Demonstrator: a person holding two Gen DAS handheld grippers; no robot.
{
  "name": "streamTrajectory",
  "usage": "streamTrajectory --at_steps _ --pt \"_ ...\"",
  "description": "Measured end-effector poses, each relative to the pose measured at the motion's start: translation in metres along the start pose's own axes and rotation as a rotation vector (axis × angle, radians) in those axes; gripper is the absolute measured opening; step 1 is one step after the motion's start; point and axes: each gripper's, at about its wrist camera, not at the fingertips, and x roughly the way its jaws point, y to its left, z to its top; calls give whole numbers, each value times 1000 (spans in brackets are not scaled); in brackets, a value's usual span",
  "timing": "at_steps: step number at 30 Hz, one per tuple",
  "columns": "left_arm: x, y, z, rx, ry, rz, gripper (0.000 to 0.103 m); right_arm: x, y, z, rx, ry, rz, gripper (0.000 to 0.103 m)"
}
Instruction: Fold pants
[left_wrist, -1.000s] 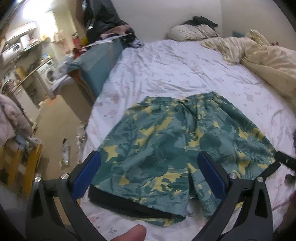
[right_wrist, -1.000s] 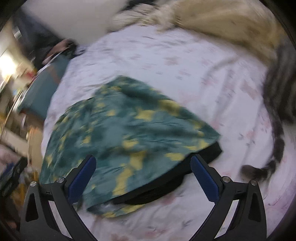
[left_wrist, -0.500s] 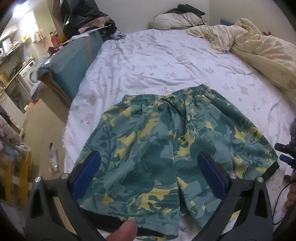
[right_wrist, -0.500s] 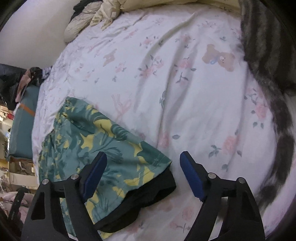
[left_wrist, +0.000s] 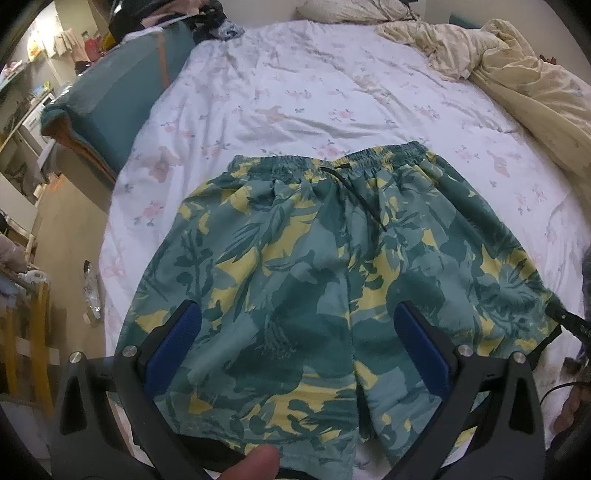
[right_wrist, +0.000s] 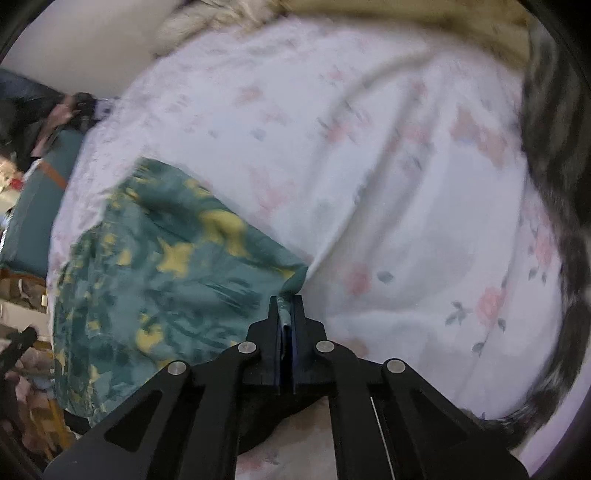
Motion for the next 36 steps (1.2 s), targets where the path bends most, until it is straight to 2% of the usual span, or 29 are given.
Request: streamTrajectory --at_steps 4,6,8,10,11,13,17,18,20,24,26,27,28,29,31,36 --pt "7 -7 24 16 40 -7 103 -35 50 -4 -171 -129 140 3" --pt "11 -11 37 17 66 -20 102 -45 73 -12 -251 -138 228 3" --pt "17 -19 53 33 86 -29 102 -44 99 -26 -348 -92 355 3" --pt "24 -31 67 66 109 -40 102 -34 124 -42 -461 -7 426 2" --pt "29 -40 74 87 124 -59 102 -26 139 -56 -555 35 432 2" --pt "42 -62 88 123 155 -92 102 -12 151 -68 -619 92 416 2" --pt "72 -98 111 136 194 -147 98 13 147 -72 -594 188 393 2" --pt "82 -108 117 134 201 -161 95 17 148 -68 -589 190 392 3" --pt "106 -129 129 152 236 -184 82 17 146 -68 -576 197 399 2" --pt "135 -161 140 182 288 -193 66 23 146 -68 -573 215 387 2" --pt "142 -179 137 246 306 -195 49 24 146 -69 -567 221 389 2" --pt "145 -185 135 279 314 -189 44 22 147 -69 -567 219 393 2" --pt "146 -192 131 317 321 -184 25 20 149 -68 -570 213 399 2" --pt "146 -195 128 348 325 -174 2 18 150 -68 -576 205 405 3" --pt "140 -189 129 338 312 -170 3 13 153 -68 -584 190 419 2" --pt "107 -157 139 332 260 -229 2 -17 168 -67 -618 95 490 2"
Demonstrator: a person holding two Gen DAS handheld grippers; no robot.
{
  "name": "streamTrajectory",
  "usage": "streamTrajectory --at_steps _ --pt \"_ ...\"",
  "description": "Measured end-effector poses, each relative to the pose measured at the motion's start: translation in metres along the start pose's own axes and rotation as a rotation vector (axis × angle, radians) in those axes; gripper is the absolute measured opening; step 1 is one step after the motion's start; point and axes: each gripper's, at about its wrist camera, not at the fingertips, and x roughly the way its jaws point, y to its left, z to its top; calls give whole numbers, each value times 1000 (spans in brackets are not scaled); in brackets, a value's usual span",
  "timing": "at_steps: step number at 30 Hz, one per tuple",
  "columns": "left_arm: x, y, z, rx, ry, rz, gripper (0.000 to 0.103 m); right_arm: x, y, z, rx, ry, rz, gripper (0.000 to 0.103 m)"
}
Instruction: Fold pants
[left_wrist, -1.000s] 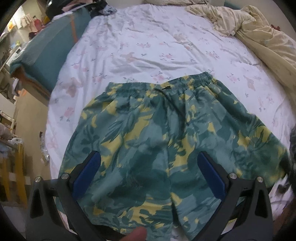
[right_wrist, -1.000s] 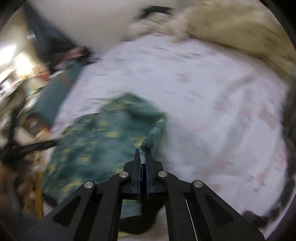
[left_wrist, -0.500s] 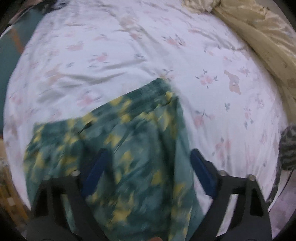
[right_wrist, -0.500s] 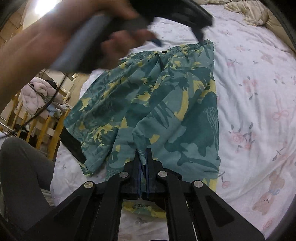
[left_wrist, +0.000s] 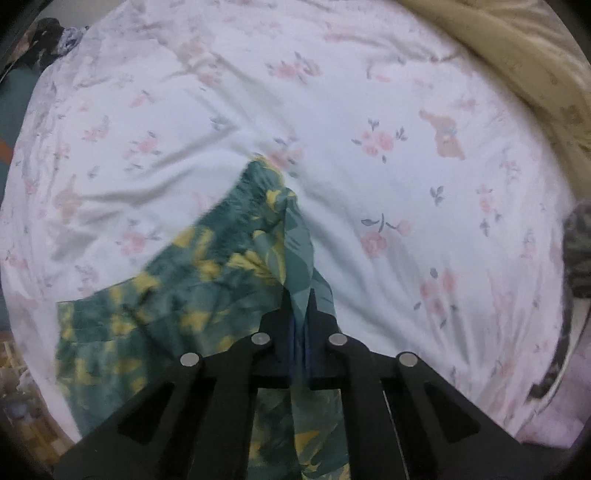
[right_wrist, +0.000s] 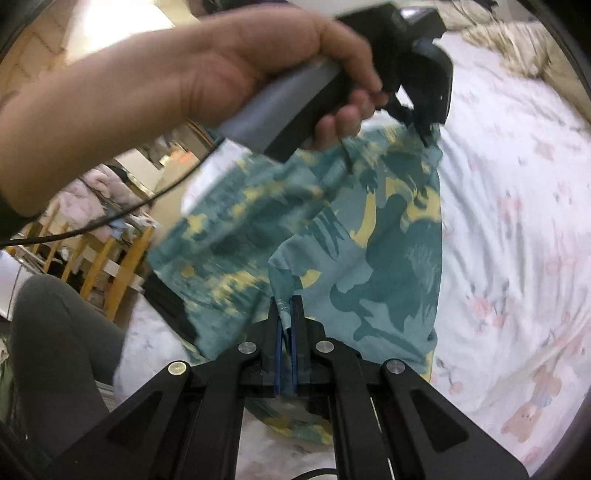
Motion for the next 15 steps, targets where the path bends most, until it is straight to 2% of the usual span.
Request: streamTrajectory --at_steps 4,8,11,15 --pt "-46 34 -13 -2 -63 -7 1 -15 36 19 -60 -85 64 3" --pt "-84 92 -25 -62 -77 22 1 -2 77 38 -85 -83 154 2" --pt "-90 124 -37 -46 -68 79 1 24 113 49 -153 -58 176 2" --pt "-76 167 -59 -40 -30 138 1 67 162 59 -178 -13 229 2"
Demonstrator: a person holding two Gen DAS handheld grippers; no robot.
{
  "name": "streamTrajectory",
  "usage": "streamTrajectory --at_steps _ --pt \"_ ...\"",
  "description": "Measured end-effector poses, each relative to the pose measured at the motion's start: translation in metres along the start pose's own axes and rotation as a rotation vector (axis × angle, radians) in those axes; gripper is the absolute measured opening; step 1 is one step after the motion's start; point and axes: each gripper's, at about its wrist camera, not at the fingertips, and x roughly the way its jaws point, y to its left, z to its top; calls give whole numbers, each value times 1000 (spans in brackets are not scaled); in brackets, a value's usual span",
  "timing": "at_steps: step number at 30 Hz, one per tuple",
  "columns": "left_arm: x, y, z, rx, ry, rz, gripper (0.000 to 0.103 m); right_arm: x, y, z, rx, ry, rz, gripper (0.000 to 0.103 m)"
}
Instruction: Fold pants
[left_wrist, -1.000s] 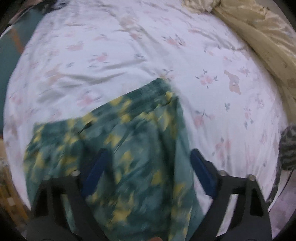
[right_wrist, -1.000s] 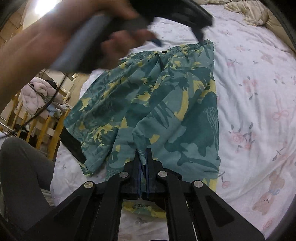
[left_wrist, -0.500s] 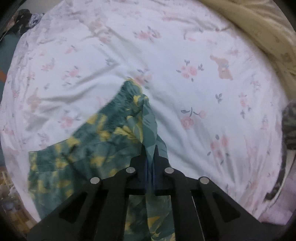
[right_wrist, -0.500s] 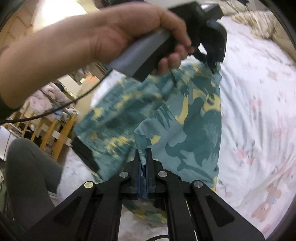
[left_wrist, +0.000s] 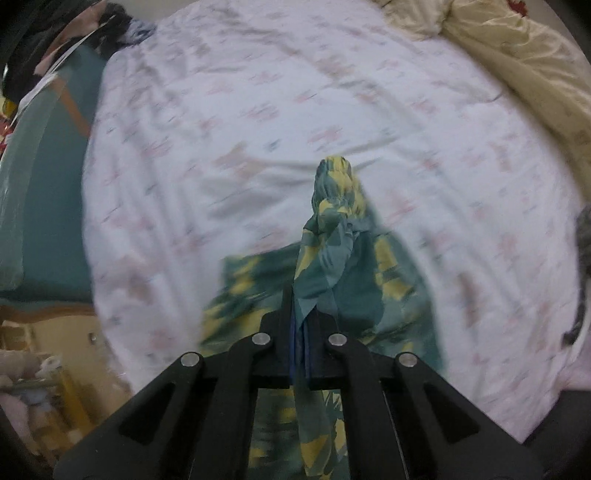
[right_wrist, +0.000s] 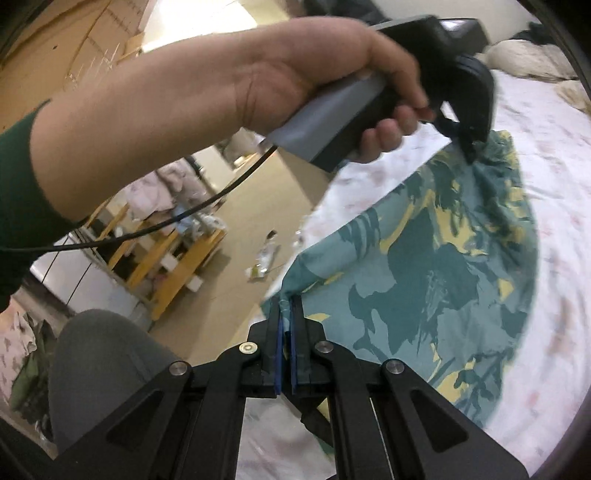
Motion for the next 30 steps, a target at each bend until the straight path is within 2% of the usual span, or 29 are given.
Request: streamTrajectory --at_steps 6,10,11,12,13,15,19,20,21,25,27,30 --pt "62 61 -26 -41 95 59 2 80 28 3 1 101 21 2" --pt "91 78 -39 -70 108 9 12 112 24 -5 9 166 -1 2" --pt "90 81 -41 -78 93 12 25 116 25 -6 1 176 -11 2" --pt "87 85 -43 -84 74 9 34 119 26 -6 -6 182 -16 2" --pt "81 90 -46 -95 46 0 54 121 27 -7 -9 186 -20 2" --pt "64 104 -55 -121 -11 -18 74 122 24 -6 3 189 -27 2" --pt "28 140 -98 -174 -65 -76 75 131 31 -3 13 185 -7 3" --pt "22 147 -116 -186 -65 -100 77 135 35 -4 16 193 15 8" --pt "18 149 -127 -194 -61 -119 77 141 38 -5 21 199 31 8" --pt "21 148 -201 -209 30 -237 78 156 43 -18 55 242 76 9" --pt "28 142 -232 -186 75 -244 78 153 45 -26 52 254 58 9" --pt "38 131 -259 -152 115 -282 77 127 38 -35 74 242 28 10"
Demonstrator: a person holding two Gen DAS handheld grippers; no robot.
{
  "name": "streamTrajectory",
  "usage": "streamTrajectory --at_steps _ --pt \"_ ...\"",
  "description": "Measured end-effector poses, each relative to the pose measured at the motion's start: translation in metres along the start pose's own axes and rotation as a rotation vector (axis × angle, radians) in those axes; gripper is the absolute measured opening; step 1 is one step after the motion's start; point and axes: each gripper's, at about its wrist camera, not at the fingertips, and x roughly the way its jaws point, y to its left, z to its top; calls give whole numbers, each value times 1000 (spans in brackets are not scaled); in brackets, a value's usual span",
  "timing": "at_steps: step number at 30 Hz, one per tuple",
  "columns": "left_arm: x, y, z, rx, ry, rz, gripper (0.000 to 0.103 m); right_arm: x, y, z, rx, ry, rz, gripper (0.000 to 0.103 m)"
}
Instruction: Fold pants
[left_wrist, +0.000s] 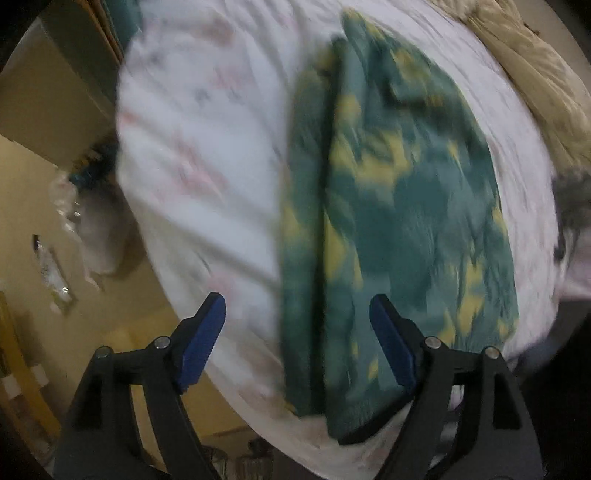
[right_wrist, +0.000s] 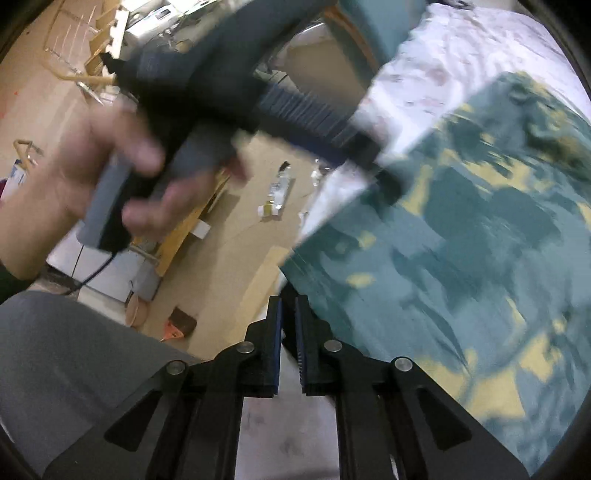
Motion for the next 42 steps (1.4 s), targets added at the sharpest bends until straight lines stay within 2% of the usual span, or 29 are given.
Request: streamTrajectory --at_steps 2,4,5,6,7,9,11,12,13,14,16,17,20,22,23,24,25,27,33,38,42 --pt "6 -4 -12 4 10 -23 76 -31 -10 -12 25 -32 -31 10" --pt "10 -11 -21 21 30 -54 75 -62 -24 -25 71 -74 -68 21" --pt "11 -17 -25 50 33 -45 74 -81 -35 -34 104 -98 -102 52" --pt "13 -21 -28 73 35 -25 73 -97 -44 -40 133 -112 -152 87" --pt "16 -26 -30 96 40 2 71 -114 -53 -50 161 -141 -222 95" --pt "23 -28 -33 105 65 24 67 -139 -71 -69 196 -187 -279 96" --pt "24 -27 -35 79 66 36 55 -152 -102 -86 306 -162 -290 91" --pt "23 -29 -37 82 64 33 54 -156 -116 -93 358 -155 -282 87" --pt "21 -30 -37 93 56 39 47 -157 -131 -100 422 -133 -273 81" --pt "19 -31 -38 98 52 42 35 -155 -145 -106 477 -104 -250 72" --pt "16 -35 -39 102 61 41 20 -136 -156 -117 551 -47 -165 66" --pt "13 -40 -39 118 63 49 13 -127 -155 -122 565 -29 -134 64" --pt "12 -63 -38 187 69 83 4 -103 -149 -127 554 -4 -33 62" --pt "7 -69 -37 218 70 100 2 -98 -142 -126 521 -24 -32 39" --pt "3 -73 -36 220 67 101 2 -95 -142 -124 522 -27 -33 12" --pt "-1 -77 -34 218 64 103 2 -93 -142 -122 531 -28 -20 3" --pt "-5 -82 -32 216 59 107 2 -93 -140 -119 529 -36 -12 3" --pt "-19 -91 -29 213 36 110 2 -101 -127 -111 481 -81 -52 3" --pt "-97 -130 -25 245 -116 91 2 -197 -92 -95 368 -274 -88 3" --pt "-176 -189 -38 229 -296 -2 2 -302 -51 -86 269 -440 -96 3" --pt "-232 -221 -56 171 -437 -90 2 -366 -22 -89 214 -527 -91 3"
